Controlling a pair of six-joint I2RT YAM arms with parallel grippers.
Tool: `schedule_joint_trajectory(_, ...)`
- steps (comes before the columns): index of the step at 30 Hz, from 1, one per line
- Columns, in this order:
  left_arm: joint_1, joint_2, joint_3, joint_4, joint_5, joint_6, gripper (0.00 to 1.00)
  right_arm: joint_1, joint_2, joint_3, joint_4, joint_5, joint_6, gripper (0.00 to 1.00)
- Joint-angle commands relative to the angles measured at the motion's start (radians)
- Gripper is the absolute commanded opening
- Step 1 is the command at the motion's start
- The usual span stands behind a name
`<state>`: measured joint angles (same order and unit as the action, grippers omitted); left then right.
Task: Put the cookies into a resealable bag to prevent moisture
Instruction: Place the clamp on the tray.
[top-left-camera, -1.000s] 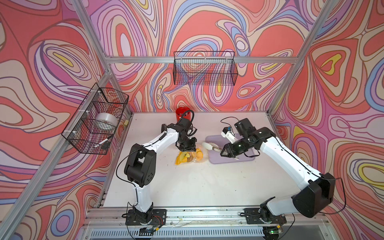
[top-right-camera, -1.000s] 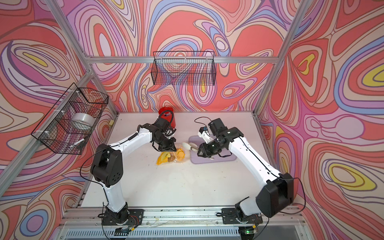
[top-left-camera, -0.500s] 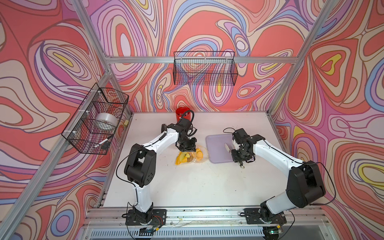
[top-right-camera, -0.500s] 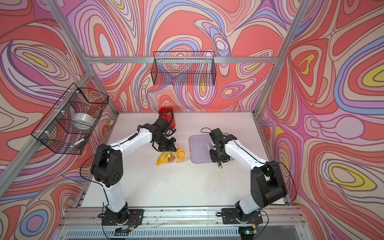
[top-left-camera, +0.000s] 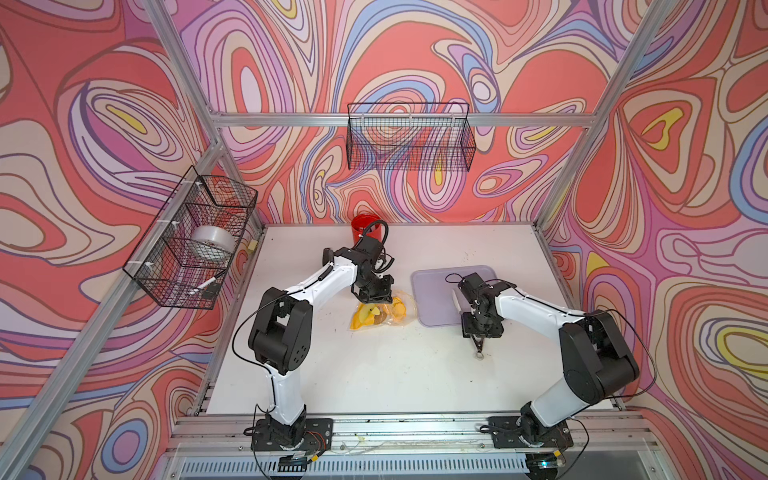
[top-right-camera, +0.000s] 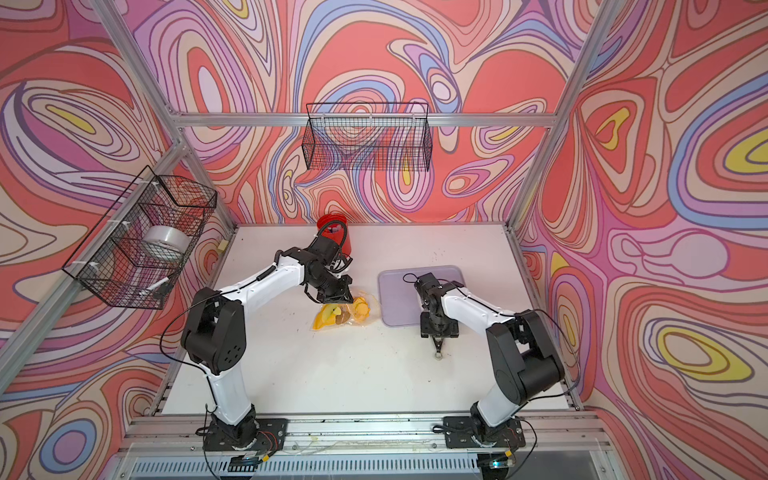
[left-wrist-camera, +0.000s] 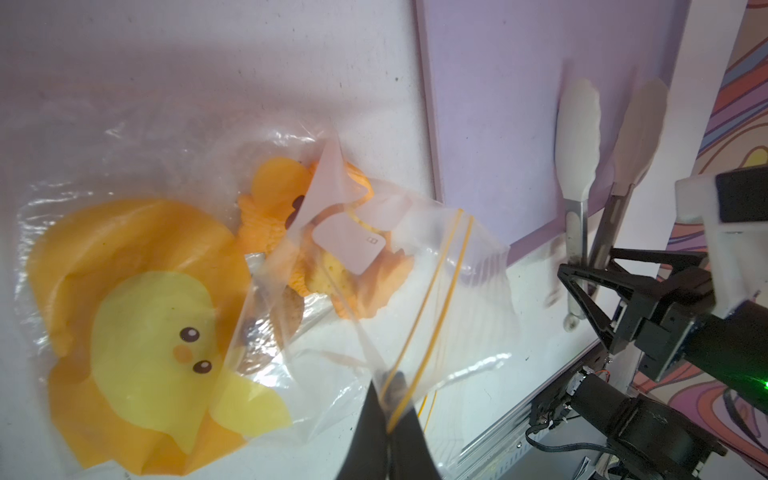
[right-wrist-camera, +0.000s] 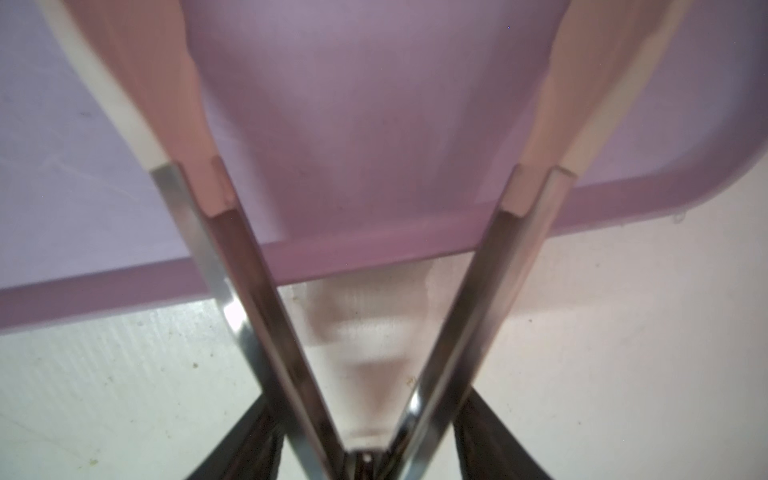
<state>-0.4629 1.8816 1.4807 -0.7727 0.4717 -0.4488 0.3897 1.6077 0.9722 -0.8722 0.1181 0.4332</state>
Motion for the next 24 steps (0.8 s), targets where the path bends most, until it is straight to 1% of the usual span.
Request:
schedule_joint_trajectory(1,0.006,-0.008,-0.004,0.009,0.013,0.004,0.00,0.005,-0.031,0.016,-0.020,0.043,0.004,0.74)
schedule_joint_trajectory(3,0.006,-0.009,-0.010,0.019,0.016,0.004,0.00,0.006,-0.057,0.053,-0.074,0.069,-0.013,0.78)
schedule_joint_trajectory(4,0.006,-0.009,-0.013,0.022,0.019,0.002,0.00,0.006,-0.076,0.075,-0.098,0.077,-0.023,0.92)
schedule_joint_trajectory(6,0.006,-0.006,-0.011,0.025,0.025,0.004,0.00,0.013,-0.116,0.114,-0.097,0.046,-0.060,0.95)
schedule_joint_trajectory(7,0.006,-0.004,-0.008,0.025,0.028,0.005,0.00,0.019,-0.143,0.133,-0.064,-0.023,-0.089,0.95)
schedule_joint_trajectory(10,0.006,-0.002,0.005,0.014,0.032,0.013,0.00,0.042,-0.155,0.149,0.084,-0.213,-0.100,0.92)
schedule_joint_trajectory(12,0.006,-0.005,0.010,0.005,0.031,0.019,0.00,0.070,-0.117,0.152,0.198,-0.302,-0.076,0.90)
schedule_joint_trajectory(16,0.006,-0.015,0.013,-0.010,0.028,0.025,0.00,0.145,0.028,0.189,0.341,-0.324,-0.051,0.85)
schedule_joint_trajectory(20,0.006,-0.021,0.013,-0.019,0.030,0.028,0.00,0.164,0.144,0.236,0.440,-0.316,-0.029,0.81)
schedule_joint_trajectory(24,0.006,-0.024,0.013,-0.027,0.032,0.034,0.00,0.164,0.269,0.308,0.485,-0.287,-0.026,0.69)
